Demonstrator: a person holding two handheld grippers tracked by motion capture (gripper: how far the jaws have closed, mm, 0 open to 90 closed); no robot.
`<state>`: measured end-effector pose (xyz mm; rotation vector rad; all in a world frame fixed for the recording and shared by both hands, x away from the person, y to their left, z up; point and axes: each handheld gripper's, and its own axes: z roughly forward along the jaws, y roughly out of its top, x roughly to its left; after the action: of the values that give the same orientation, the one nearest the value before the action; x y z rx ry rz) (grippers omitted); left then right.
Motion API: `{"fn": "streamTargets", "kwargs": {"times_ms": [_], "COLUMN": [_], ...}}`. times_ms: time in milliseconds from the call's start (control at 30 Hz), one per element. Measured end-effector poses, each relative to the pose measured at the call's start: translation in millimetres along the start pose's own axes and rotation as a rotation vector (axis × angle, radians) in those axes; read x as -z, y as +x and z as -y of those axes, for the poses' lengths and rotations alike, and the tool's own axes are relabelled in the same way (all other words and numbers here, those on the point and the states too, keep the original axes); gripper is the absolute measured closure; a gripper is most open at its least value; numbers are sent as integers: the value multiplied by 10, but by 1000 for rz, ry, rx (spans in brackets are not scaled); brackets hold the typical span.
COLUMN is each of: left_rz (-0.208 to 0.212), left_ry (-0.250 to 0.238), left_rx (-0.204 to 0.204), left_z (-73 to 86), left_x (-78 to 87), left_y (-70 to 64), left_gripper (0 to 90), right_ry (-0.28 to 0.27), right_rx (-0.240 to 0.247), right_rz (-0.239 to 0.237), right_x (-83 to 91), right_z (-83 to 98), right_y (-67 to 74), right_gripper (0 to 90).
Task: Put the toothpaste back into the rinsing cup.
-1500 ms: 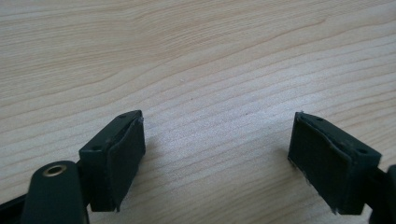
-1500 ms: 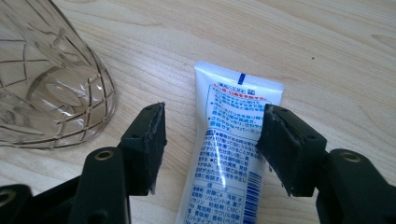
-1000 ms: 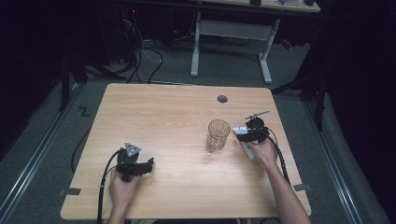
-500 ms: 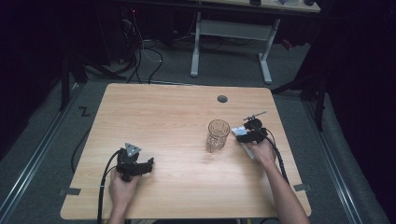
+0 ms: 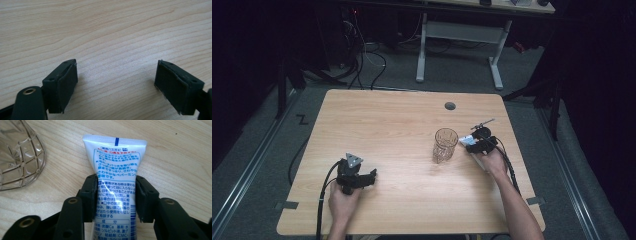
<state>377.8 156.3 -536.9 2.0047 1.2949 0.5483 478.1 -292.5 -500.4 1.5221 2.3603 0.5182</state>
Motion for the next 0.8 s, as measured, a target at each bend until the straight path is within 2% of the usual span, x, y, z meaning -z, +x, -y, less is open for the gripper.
{"fn": "streamTargets", "kwargs": {"times_ms": [133,267,533,667,800], "left_rz": [0,0,-1,0,0], "left_ry": [0,0,0,0,0], "left_rx": [0,0,0,1,0], "left_z": [0,0,0,0,0], "left_x": [0,0,0,0,0], "left_y": [0,0,-1,-1,0], "left_gripper": [185,185,185,185,185], "right_ry": [1,-9,-37,-46,-58], "right_rx": [33,39,17,15,16], "right_rz": [12,11,-29,-33,-56], "right_x": [23,36,47,61,87], "right_z": [-7,7,37,45,50], "right_y": [27,27,-38,-28,-8], "right_gripper": [637,650,659,662,663]}}
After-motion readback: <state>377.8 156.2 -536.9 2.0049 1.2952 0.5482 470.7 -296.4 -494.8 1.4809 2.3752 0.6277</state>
